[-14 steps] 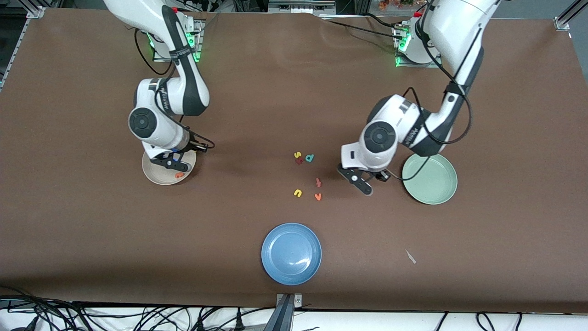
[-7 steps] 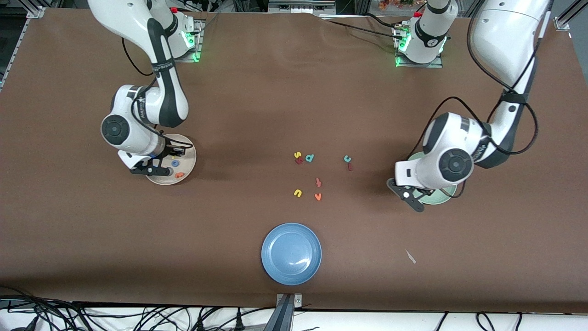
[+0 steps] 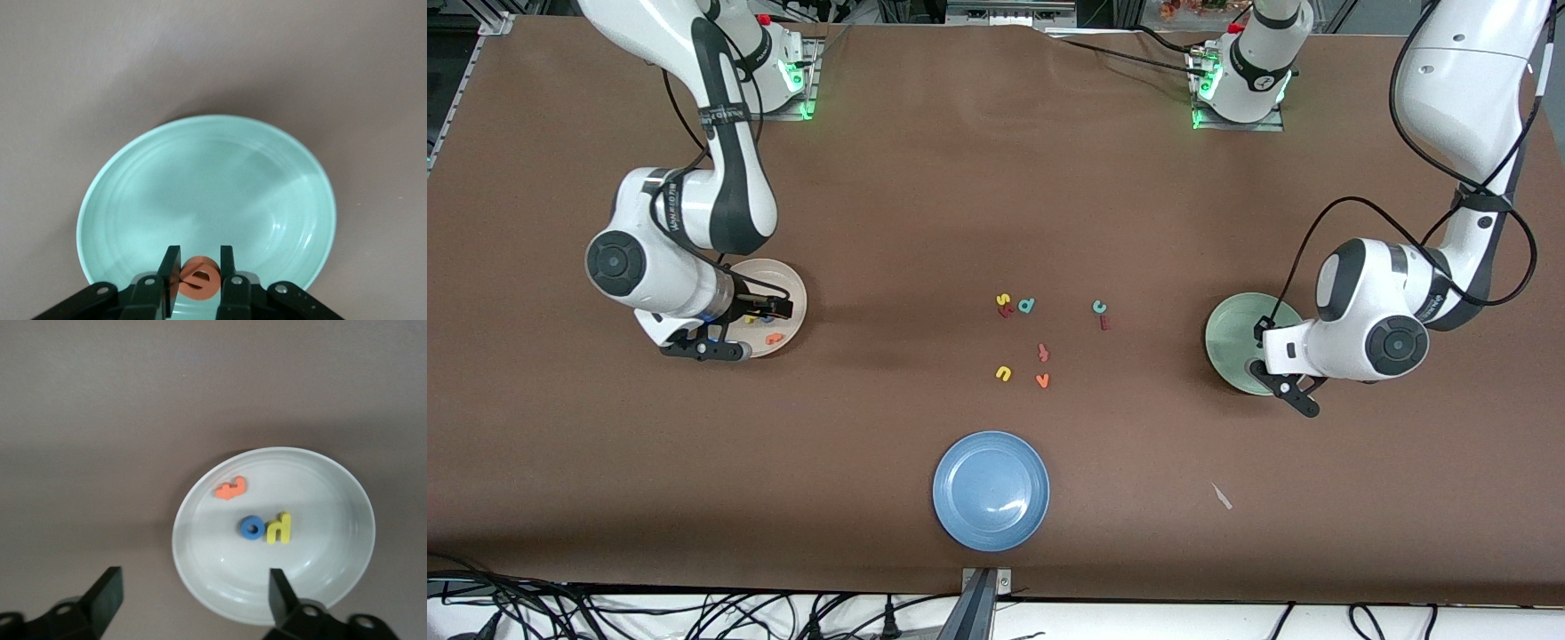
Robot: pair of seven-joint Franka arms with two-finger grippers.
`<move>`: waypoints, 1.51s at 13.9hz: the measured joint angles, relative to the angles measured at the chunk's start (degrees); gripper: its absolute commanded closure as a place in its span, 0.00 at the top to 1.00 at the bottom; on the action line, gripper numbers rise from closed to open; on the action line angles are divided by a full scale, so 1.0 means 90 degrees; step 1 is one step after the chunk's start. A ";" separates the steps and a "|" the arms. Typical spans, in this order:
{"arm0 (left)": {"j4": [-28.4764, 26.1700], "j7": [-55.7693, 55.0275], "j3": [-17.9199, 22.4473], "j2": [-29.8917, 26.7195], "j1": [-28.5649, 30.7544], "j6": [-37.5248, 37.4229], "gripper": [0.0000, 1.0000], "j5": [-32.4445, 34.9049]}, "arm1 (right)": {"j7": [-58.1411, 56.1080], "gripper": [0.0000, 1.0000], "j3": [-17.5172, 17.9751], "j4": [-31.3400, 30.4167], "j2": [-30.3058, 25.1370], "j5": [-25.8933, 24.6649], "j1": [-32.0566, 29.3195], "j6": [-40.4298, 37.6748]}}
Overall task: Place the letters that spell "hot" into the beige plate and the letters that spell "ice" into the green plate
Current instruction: 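Release the yellow letter with the right gripper while the left gripper releases e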
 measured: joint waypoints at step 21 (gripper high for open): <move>0.0412 -0.2515 -0.0271 -0.0160 -0.0930 -0.0006 1.00 -0.0026 | 0.0638 1.00 0.3841 0.1399 -0.2364 -0.2846 -0.4259 -0.2774</move>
